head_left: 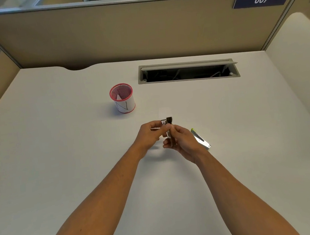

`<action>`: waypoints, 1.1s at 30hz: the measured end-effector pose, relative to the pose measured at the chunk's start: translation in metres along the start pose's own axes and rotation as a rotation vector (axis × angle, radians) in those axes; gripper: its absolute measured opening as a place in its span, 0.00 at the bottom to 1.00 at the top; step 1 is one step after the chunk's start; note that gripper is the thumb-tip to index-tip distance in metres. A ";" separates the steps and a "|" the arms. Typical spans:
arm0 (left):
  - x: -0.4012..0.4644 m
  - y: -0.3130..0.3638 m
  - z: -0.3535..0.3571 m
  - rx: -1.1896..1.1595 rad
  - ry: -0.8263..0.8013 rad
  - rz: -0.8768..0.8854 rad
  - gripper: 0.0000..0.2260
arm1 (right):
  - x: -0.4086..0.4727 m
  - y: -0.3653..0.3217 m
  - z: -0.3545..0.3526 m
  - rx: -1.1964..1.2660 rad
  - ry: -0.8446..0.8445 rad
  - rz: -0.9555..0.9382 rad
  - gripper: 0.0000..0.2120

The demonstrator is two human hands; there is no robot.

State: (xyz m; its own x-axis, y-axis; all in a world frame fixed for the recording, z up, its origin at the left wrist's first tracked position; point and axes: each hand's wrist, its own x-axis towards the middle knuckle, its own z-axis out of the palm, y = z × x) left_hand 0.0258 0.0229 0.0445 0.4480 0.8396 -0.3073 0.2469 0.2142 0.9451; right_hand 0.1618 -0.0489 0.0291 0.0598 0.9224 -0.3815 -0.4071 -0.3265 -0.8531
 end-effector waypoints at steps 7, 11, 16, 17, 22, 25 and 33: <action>0.016 -0.009 0.010 0.204 0.129 0.035 0.11 | 0.005 0.005 -0.013 -0.222 0.236 -0.011 0.10; 0.026 -0.026 0.010 0.503 0.184 0.099 0.14 | 0.000 0.013 -0.017 -0.583 0.290 -0.092 0.11; 0.038 -0.039 0.008 0.846 0.172 0.223 0.18 | 0.001 0.017 -0.015 -0.781 0.337 -0.148 0.14; 0.040 -0.040 0.008 0.911 0.159 0.238 0.19 | 0.001 0.017 -0.014 -0.748 0.360 -0.130 0.13; 0.050 -0.046 0.008 1.124 0.127 0.322 0.14 | 0.007 0.013 -0.014 -0.486 0.401 -0.061 0.05; 0.052 -0.050 0.006 1.145 0.151 0.378 0.12 | 0.010 0.009 -0.017 -0.402 0.406 -0.019 0.05; 0.042 -0.052 0.008 1.051 0.246 0.346 0.12 | 0.022 0.001 -0.018 -0.418 0.405 -0.019 0.09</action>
State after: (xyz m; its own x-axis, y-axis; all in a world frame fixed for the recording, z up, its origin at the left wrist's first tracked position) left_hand 0.0390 0.0432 -0.0183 0.4797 0.8725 0.0927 0.7939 -0.4766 0.3775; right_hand 0.1786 -0.0326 0.0136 0.4408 0.8034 -0.4004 -0.0130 -0.4404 -0.8977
